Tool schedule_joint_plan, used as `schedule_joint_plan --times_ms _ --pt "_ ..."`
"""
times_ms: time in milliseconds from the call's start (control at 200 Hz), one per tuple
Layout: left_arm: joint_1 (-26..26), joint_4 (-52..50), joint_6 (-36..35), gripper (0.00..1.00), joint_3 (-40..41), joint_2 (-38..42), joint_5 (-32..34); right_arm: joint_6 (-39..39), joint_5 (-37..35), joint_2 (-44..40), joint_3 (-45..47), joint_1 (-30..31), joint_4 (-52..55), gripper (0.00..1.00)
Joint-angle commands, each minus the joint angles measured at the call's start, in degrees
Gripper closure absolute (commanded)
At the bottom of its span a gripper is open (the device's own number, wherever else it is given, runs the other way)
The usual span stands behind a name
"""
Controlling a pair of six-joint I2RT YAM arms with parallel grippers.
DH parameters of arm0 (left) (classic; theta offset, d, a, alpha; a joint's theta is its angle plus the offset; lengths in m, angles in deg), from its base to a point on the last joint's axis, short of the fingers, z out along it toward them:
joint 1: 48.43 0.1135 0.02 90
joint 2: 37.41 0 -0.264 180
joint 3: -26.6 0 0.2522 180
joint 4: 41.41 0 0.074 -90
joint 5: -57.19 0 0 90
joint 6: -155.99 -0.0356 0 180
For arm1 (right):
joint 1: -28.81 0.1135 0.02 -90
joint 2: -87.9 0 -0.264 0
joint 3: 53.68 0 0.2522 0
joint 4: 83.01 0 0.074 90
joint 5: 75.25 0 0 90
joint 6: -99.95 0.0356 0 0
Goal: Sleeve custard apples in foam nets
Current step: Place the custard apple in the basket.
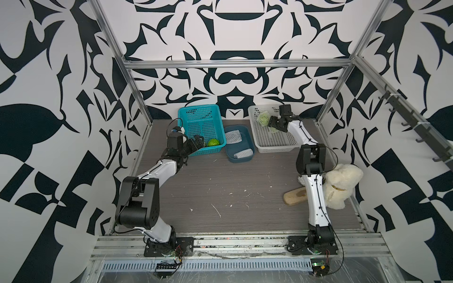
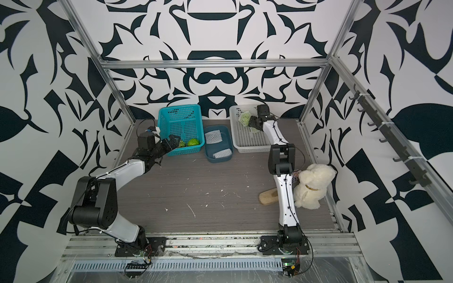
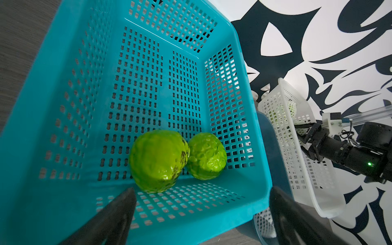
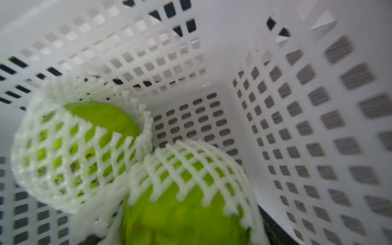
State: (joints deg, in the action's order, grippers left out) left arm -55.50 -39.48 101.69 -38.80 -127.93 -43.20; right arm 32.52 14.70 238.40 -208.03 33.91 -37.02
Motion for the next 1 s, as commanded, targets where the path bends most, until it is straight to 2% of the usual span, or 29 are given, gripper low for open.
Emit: schedule_joint_plan --times_ms 0,110,365,620,760,995 --pt "0.4 -1.6 0.3 0.0 -0.4 -1.4 -0.7 -0.5 -1.5 -0.7 -2.9 0.3 0.9 0.06" --pt "0.6 -1.5 0.4 0.0 -0.5 -1.2 -0.9 0.2 -1.4 -0.7 -3.7 0.3 2.0 0.01" --pt "0.7 -1.0 0.7 0.0 -0.3 -0.3 -1.2 1.5 -2.1 -2.4 -3.0 0.3 4.0 0.01" --pt "0.7 0.3 0.9 0.0 -2.2 0.8 -2.0 2.4 -3.2 -7.3 2.9 0.3 5.6 0.01" --pt "0.7 -1.0 -0.3 0.0 -6.5 -0.3 -2.1 2.6 -0.5 -11.2 6.8 0.5 5.1 0.01" --pt "0.8 -8.6 -3.8 0.0 -19.7 -7.3 -1.5 2.0 2.7 -18.8 11.7 0.8 4.8 0.01"
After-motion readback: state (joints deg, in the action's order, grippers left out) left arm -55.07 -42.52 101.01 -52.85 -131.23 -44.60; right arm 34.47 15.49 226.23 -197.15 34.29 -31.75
